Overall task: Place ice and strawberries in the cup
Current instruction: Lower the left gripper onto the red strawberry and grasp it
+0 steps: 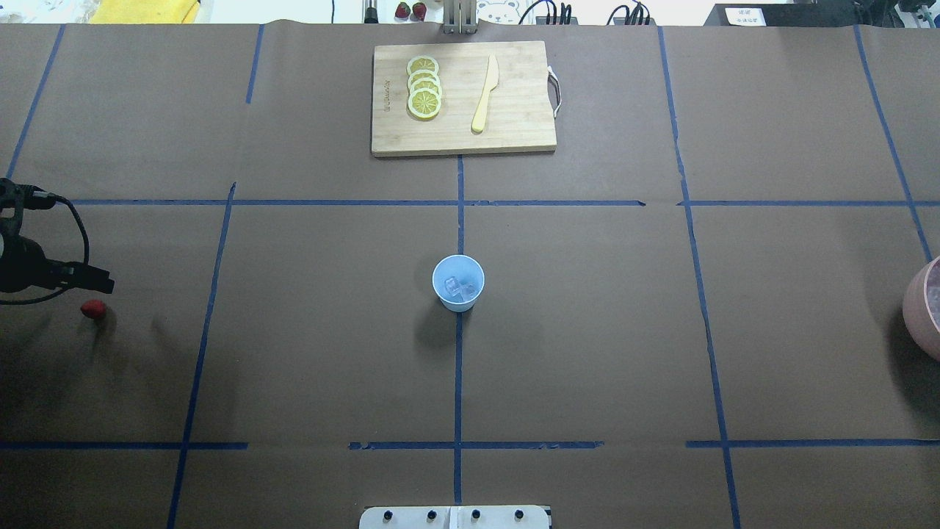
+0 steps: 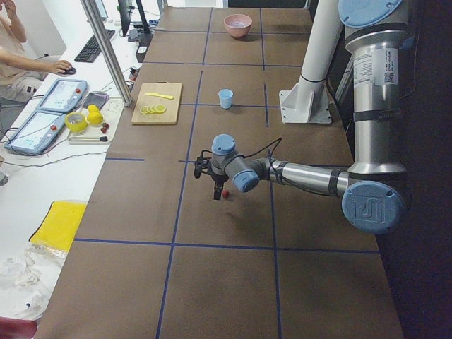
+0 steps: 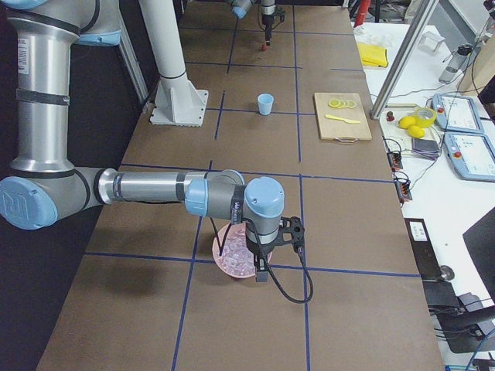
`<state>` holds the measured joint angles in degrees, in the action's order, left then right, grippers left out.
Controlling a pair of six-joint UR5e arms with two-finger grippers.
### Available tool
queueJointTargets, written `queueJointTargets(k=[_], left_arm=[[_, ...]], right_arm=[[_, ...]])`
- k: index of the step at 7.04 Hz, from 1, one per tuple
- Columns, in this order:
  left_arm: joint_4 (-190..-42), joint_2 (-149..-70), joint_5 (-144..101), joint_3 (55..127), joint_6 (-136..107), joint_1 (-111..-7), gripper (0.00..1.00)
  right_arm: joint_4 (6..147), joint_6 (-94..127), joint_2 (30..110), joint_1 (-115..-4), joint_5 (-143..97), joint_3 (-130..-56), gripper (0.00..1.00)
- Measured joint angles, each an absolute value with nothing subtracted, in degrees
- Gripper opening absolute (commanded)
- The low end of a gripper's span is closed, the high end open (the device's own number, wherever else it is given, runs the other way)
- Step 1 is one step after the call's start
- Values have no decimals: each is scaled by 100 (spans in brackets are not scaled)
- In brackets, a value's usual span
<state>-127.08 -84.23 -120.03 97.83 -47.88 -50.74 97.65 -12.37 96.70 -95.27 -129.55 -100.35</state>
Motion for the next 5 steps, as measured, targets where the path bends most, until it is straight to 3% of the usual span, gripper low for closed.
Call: queueJointTargets(k=[5], left_arm=[[-12735, -8422, -11939, 9587, -4842, -4867, 100]], right_arm=[[9765, -1243, 9668, -9527, -12955, -10037, 100]])
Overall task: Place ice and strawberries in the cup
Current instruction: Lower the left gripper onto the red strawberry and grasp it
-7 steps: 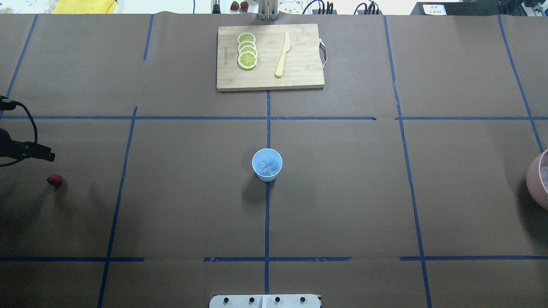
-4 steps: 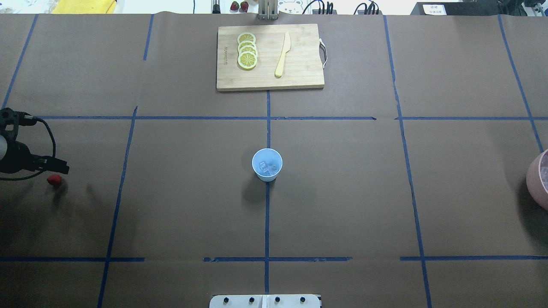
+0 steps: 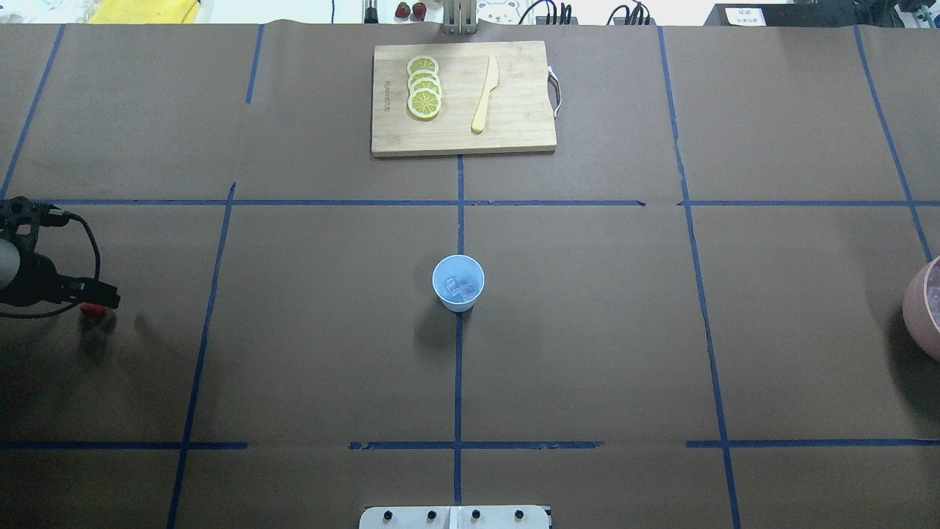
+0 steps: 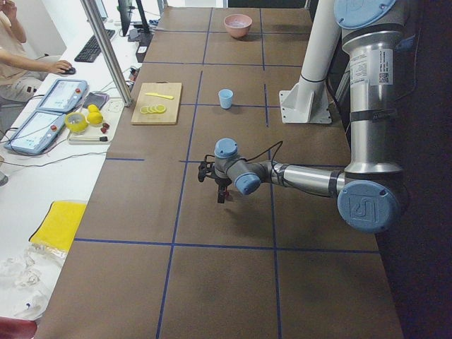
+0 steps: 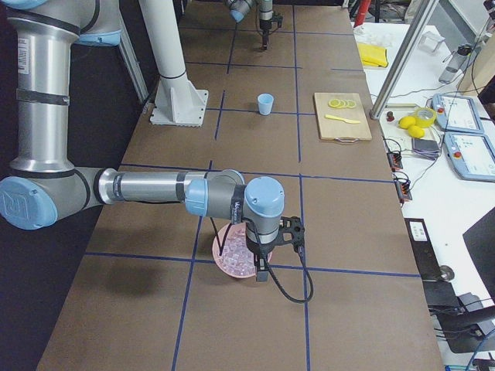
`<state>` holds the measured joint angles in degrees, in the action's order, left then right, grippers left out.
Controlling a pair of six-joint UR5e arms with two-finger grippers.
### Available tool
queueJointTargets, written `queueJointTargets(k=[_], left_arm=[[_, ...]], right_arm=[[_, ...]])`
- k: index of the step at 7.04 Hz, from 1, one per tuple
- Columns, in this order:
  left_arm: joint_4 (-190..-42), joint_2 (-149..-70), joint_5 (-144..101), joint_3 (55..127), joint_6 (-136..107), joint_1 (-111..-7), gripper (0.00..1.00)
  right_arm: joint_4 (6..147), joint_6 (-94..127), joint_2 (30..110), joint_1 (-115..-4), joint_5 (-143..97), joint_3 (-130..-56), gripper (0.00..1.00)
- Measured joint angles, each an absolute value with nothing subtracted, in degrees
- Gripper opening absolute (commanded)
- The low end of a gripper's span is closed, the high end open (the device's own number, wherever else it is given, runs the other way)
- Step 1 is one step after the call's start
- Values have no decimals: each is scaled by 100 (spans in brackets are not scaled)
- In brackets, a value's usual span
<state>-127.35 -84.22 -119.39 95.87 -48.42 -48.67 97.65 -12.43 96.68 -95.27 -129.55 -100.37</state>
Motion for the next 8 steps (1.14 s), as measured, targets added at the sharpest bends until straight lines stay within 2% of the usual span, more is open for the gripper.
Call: queueJointTargets(k=[2, 3, 4, 5, 6, 8], left_arm=[[-12735, -8428, -11960, 9532, -4849, -4844, 100], [-12735, -8428, -11969, 9530, -4850, -4821, 79], [-12738, -8429, -11973, 9528, -4851, -4790, 34], [-12739, -8429, -11977, 9528, -4851, -4773, 9], [-12737, -8429, -11978, 9533, -4851, -4768, 4], [-12727, -8427, -11982, 9600, -4837, -4772, 0]], right_arm=[[9765, -1253, 9668, -9527, -12955, -10037, 100], [9765, -1251, 9668, -9527, -12955, -10037, 100], [9765, -1249, 9668, -9527, -12955, -10037, 100], [9765, -1249, 9668, -9529, -12955, -10037, 100], [9765, -1248, 9668, -9533, -12955, -10037, 100], [9765, -1240, 9668, -9536, -12955, -10043, 100]])
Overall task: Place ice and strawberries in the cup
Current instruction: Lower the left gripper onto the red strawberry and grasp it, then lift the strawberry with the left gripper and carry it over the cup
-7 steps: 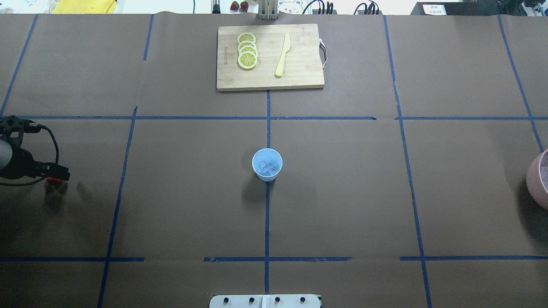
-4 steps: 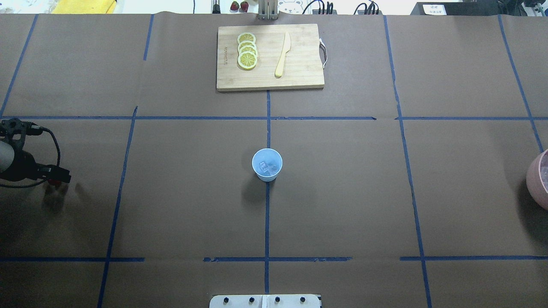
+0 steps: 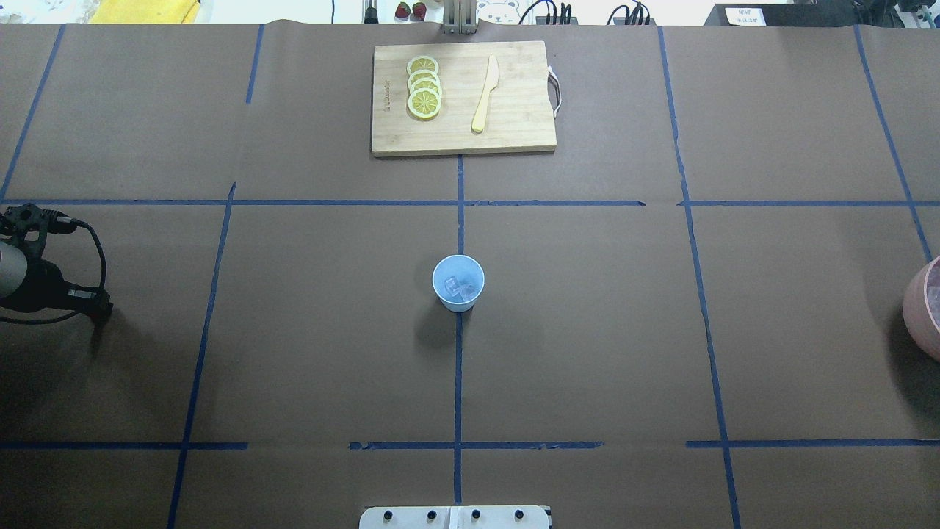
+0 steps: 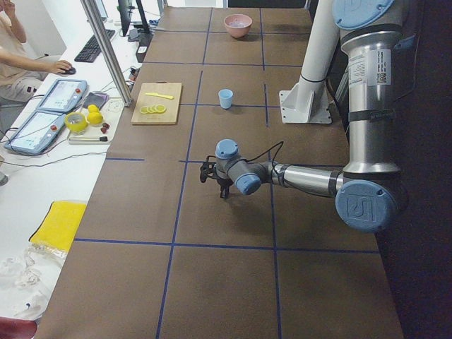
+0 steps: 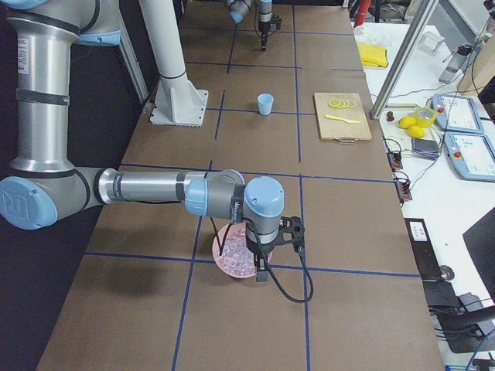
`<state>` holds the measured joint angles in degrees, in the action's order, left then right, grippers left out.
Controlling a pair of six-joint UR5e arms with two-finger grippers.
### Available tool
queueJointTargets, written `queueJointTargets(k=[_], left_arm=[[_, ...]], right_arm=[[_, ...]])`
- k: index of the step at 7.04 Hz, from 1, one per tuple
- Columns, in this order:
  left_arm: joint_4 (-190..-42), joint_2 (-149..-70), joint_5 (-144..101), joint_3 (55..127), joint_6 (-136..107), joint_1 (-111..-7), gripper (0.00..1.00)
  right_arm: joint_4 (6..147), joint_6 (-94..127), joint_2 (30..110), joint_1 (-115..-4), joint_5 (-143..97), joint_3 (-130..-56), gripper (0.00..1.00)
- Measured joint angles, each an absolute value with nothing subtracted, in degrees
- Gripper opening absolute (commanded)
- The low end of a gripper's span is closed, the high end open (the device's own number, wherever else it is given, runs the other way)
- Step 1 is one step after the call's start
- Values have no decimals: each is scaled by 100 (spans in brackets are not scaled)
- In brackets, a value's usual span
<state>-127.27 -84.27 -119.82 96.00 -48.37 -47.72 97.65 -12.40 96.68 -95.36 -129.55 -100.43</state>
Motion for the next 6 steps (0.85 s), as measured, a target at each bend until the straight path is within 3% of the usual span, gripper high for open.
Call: queueJointTargets(k=[4, 6], left_arm=[[-12566, -8420, -11992, 10239, -4790, -4897, 0], [-11802, -8494, -12186, 10828, -4740, -5078, 0]], right_arm=[[9765, -1228, 9665, -9536, -12955, -10053, 100], [9765, -1227, 9662, -9536, -12955, -10055, 100]])
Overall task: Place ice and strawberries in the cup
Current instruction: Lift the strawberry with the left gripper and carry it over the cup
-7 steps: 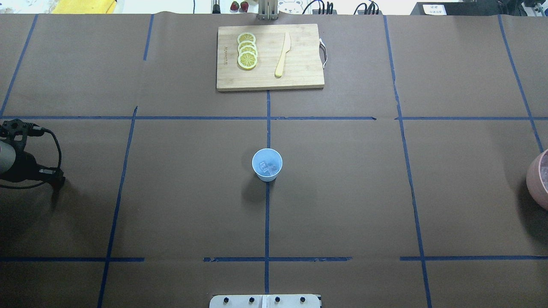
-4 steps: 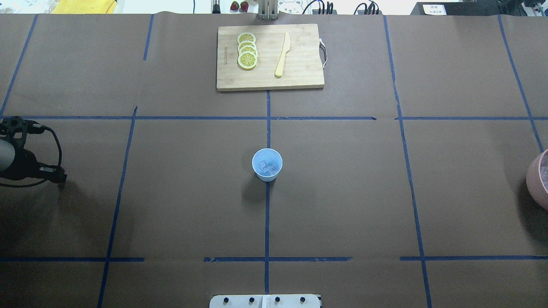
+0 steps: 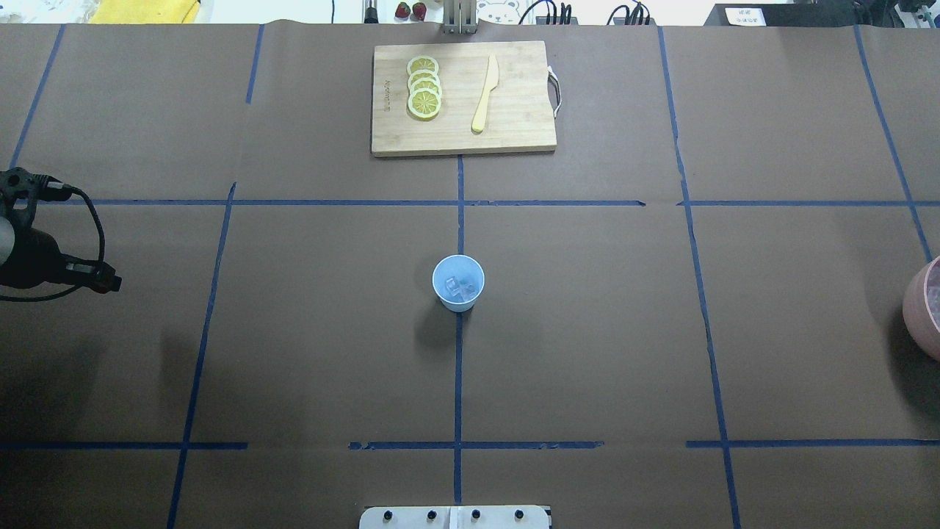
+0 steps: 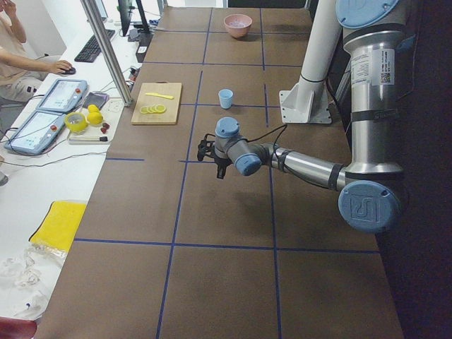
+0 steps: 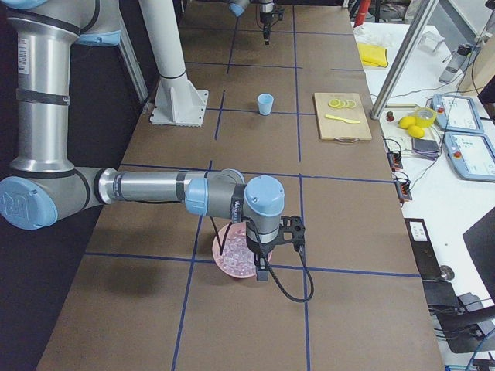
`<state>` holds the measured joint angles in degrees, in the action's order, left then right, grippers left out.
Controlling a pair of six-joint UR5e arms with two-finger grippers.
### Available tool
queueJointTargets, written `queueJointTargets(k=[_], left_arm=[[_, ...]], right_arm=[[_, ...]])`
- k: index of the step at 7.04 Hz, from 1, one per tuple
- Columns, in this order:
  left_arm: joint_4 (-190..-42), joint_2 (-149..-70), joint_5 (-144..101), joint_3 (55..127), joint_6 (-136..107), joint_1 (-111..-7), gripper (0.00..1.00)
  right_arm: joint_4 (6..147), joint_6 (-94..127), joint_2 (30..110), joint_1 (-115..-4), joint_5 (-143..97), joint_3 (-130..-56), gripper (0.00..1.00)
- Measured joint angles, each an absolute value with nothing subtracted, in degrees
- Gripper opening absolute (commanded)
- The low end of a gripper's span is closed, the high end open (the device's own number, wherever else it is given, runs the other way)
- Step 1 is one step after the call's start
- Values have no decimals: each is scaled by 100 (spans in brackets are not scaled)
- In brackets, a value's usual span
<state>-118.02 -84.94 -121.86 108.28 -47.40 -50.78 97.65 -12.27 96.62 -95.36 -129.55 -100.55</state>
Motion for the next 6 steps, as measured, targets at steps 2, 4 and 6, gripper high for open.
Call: queueJointTargets(k=[2, 4, 6], left_arm=[[-10608, -8864, -12377, 11407, -4649, -5134, 0], [-9047, -9993, -12433, 11654, -4651, -5114, 0], [-7810, -11123, -12399, 11651, -4817, -4914, 0]], right_arm=[[9765, -1233, 9667, -9536, -12957, -10055, 100], [9765, -1237, 9667, -9542, -12963, -10055, 100], [9764, -1225, 9668, -9542, -12964, -10055, 100]])
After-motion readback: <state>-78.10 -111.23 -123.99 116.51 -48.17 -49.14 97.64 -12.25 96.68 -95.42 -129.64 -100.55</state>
